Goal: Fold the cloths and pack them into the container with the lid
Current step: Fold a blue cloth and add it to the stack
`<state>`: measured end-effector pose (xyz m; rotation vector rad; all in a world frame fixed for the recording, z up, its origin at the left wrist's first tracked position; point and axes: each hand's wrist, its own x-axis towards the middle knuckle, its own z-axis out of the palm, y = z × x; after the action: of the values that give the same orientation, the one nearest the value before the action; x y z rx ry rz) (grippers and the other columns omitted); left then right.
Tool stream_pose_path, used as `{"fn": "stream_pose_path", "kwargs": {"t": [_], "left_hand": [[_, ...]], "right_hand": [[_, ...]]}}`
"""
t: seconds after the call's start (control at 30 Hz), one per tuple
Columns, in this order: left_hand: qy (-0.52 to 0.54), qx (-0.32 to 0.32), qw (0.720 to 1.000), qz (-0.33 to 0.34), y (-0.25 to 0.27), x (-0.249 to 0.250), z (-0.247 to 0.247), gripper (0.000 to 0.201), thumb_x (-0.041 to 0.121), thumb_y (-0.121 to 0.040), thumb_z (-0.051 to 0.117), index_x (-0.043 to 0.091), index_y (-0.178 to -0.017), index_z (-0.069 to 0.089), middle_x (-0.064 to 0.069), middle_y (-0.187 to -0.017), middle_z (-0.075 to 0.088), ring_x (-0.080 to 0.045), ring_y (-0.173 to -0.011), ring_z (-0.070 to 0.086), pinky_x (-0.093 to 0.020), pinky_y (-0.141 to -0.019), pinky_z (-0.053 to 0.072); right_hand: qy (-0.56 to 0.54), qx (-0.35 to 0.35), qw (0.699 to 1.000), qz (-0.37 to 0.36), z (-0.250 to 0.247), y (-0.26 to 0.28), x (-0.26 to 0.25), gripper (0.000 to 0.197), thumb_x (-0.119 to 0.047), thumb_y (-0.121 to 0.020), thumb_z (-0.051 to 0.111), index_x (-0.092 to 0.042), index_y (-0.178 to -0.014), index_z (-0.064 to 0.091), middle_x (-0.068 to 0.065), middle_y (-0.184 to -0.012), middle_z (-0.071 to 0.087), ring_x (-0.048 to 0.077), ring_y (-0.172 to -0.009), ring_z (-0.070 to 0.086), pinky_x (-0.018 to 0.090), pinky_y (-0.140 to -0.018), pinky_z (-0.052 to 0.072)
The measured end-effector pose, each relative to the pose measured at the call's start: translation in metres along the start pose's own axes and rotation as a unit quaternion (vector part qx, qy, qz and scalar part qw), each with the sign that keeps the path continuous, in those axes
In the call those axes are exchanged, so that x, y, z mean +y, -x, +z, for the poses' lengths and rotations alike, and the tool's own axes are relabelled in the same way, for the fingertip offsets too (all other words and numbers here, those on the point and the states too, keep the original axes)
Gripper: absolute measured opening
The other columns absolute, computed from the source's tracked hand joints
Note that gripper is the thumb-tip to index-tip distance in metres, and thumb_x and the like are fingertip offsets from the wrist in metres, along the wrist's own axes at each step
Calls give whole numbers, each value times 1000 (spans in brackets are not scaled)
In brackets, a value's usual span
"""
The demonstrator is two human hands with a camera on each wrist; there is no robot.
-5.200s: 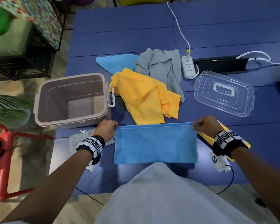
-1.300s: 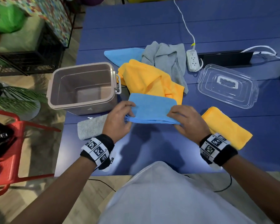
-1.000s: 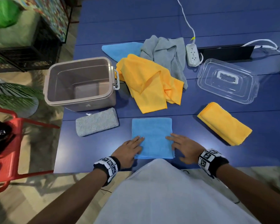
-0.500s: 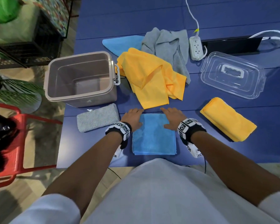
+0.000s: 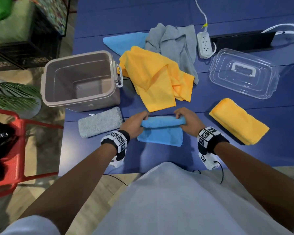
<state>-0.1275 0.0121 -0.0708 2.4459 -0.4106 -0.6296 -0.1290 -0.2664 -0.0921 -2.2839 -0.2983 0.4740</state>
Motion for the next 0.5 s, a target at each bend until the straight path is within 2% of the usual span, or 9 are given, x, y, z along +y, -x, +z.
{"fn": "stream_pose_path", "kwargs": {"t": [0.07, 0.17, 0.23, 0.3, 0.4, 0.5], "left_hand": [[-76, -34, 996, 14, 11, -1, 4, 38, -2, -72, 54, 24, -93, 36, -4, -115, 54, -29, -101, 51, -42, -74, 46], [-140, -44, 989, 28, 21, -8, 11, 35, -1, -76, 57, 12, -107, 47, -8, -142, 43, -26, -128, 41, -35, -89, 40], [-152, -31, 988, 21, 22, -12, 13, 37, -3, -77, 55, 10, -111, 50, -9, -150, 36, -26, -135, 35, -34, -98, 38], [-160, -24, 987, 12, 20, -16, 14, 38, -3, -78, 55, 9, -113, 52, -9, -154, 32, -26, -139, 33, -36, -101, 38], [-225, -73, 971, 18, 16, -18, 12, 40, 7, -79, 61, 11, -118, 50, -8, -158, 23, -28, -144, 25, -40, -110, 34], [-277, -103, 954, 45, 17, -13, 13, 61, 30, -74, 63, 14, -129, 42, -9, -161, 10, -30, -148, 12, -46, -117, 21]], "right_hand": [[54, -31, 997, -38, 2, 12, 2, 40, 3, -75, 61, -29, -94, 46, -2, -128, 49, 23, -118, 50, 42, -86, 48], [115, -55, 988, -88, 14, 27, 3, 39, -1, -76, 60, -21, -109, 57, 2, -139, 46, 24, -123, 49, 40, -96, 46], [145, -52, 981, -121, 25, 33, 4, 41, -4, -77, 62, -21, -113, 62, 5, -139, 49, 26, -123, 50, 42, -99, 44], [171, -52, 973, -144, 32, 36, 4, 40, -9, -78, 65, -24, -115, 64, 6, -136, 52, 28, -123, 51, 44, -100, 43], [218, -77, 958, -167, 38, 40, 3, 33, -28, -82, 65, -29, -116, 66, 6, -137, 51, 28, -126, 49, 44, -104, 39], [221, -76, 960, -154, 37, 46, -3, 39, -57, -85, 55, -29, -106, 72, 5, -136, 50, 25, -127, 46, 46, -105, 38]]}}
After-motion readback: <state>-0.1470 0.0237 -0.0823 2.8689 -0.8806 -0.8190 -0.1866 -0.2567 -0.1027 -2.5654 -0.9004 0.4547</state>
